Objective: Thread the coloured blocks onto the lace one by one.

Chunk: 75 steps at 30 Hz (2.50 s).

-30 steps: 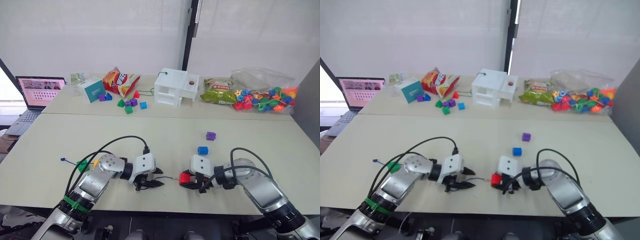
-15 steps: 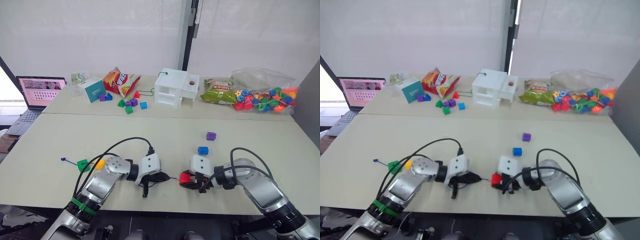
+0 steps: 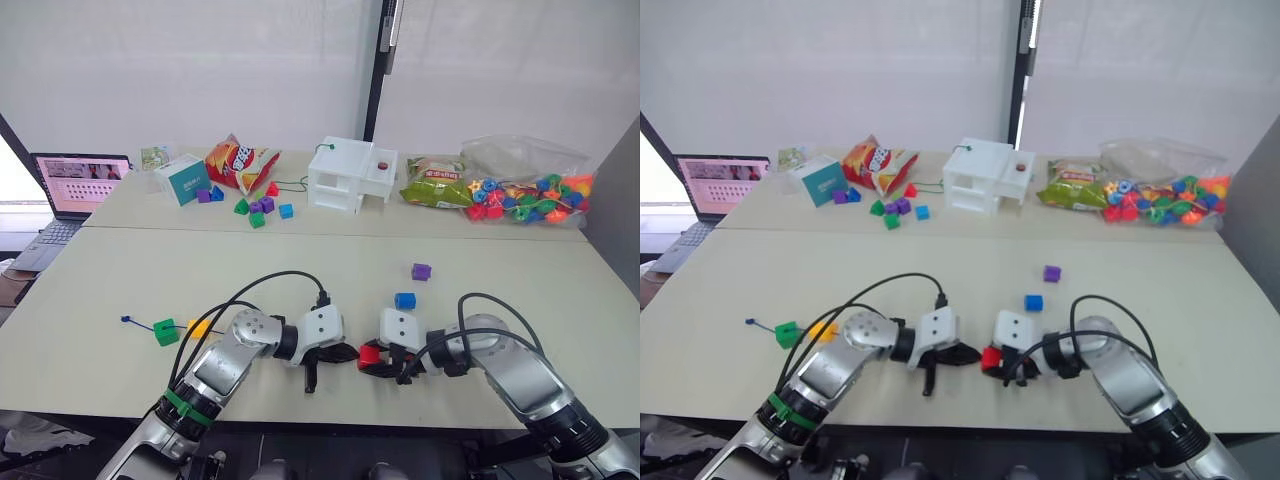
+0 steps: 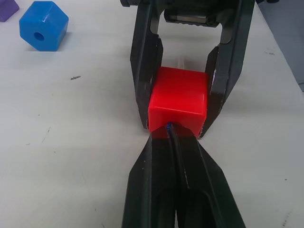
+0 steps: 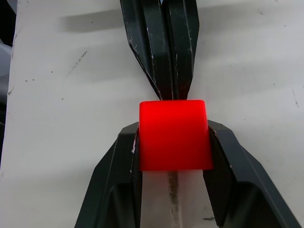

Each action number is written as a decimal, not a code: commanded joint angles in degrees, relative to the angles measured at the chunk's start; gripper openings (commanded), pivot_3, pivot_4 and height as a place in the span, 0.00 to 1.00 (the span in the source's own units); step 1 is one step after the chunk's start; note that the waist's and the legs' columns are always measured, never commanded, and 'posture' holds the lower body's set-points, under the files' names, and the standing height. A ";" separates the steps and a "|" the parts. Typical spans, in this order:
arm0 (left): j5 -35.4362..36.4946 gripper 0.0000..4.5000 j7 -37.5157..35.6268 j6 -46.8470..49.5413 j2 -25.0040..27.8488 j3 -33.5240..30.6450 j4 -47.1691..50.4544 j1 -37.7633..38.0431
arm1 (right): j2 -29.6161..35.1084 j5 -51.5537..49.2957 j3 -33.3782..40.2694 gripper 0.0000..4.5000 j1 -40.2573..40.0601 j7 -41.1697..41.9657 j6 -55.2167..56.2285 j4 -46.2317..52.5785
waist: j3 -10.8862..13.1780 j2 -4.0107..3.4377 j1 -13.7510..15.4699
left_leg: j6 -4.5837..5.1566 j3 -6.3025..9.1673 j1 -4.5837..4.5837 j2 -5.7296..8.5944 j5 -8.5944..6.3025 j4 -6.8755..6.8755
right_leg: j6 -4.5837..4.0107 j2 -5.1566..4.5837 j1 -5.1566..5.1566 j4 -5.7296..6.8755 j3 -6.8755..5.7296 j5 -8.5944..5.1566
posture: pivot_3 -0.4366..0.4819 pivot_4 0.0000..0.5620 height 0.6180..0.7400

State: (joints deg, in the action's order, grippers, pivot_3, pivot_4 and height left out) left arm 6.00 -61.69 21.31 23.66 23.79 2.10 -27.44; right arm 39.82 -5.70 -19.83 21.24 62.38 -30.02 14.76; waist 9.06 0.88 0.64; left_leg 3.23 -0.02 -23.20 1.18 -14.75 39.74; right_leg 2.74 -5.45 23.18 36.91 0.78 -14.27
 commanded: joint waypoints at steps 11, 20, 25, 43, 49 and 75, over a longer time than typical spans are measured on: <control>1.11 0.93 -2.04 0.05 2.12 0.26 2.48 -3.43 | 4.11 -4.09 7.14 1.00 -4.82 -2.29 -5.14 8.54 | 0.01 0.00 0.51 | 0.00 0.02 -0.14 0.09 0.00 0.01 | 0.02 -0.10 0.07 -0.03 -0.02 0.01 | 0.48 0.27 1.00; -4.20 0.93 0.34 -5.98 -4.54 5.17 -7.41 -6.83 | 7.79 -4.83 11.65 1.00 -11.35 -5.16 -4.88 9.79 | 0.01 0.01 0.11 | 0.02 0.01 -0.13 0.07 -0.01 0.00 | 0.05 -0.02 0.06 -0.08 0.02 0.03 | 0.48 0.27 1.00; -3.99 0.74 -0.14 -6.94 -6.95 5.00 -11.51 -8.32 | 6.58 -4.07 11.15 1.00 -12.98 -7.87 -3.27 8.27 | 0.01 0.02 0.05 | 0.02 0.00 -0.10 0.06 -0.01 0.01 | 0.05 -0.02 0.01 -0.10 0.02 0.02 | 0.48 0.27 1.00; -5.48 0.27 -2.36 -8.05 -6.78 5.61 -11.67 -7.87 | 5.81 -3.36 10.13 0.29 -12.49 -8.81 -0.43 5.64 | 0.01 0.02 0.07 | 0.02 0.00 -0.07 0.06 -0.01 0.05 | 0.05 -0.01 -0.02 -0.07 0.02 0.02 | 0.48 0.27 1.00; -5.25 0.27 -3.07 -7.83 -6.18 5.40 -10.63 -7.58 | 6.09 -3.15 10.16 0.00 -12.35 -9.10 0.12 4.98 | 0.01 0.02 0.10 | 0.02 0.01 -0.07 0.07 -0.01 0.06 | 0.05 -0.03 -0.03 -0.07 0.02 0.03 | 0.48 0.27 1.00; -3.17 0.50 -16.93 -21.84 31.82 -11.16 -19.70 1.66 | 9.32 -6.01 9.41 0.00 -8.54 -5.52 -2.87 10.68 | -0.01 -0.04 -1.18 | 0.00 -0.04 0.10 -0.07 0.00 -0.18 | -0.11 -0.01 0.06 0.05 0.01 -0.06 | 0.48 0.27 1.00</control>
State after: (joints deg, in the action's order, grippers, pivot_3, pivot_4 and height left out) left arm 4.55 -78.68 -1.27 54.51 12.12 -16.52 -27.19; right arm 48.48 -11.93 -10.77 12.03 56.53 -33.87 24.92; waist 9.05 0.85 -0.54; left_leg 3.24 -0.07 -23.10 1.10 -14.76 39.56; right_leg 2.64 -5.45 23.24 36.96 0.79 -14.34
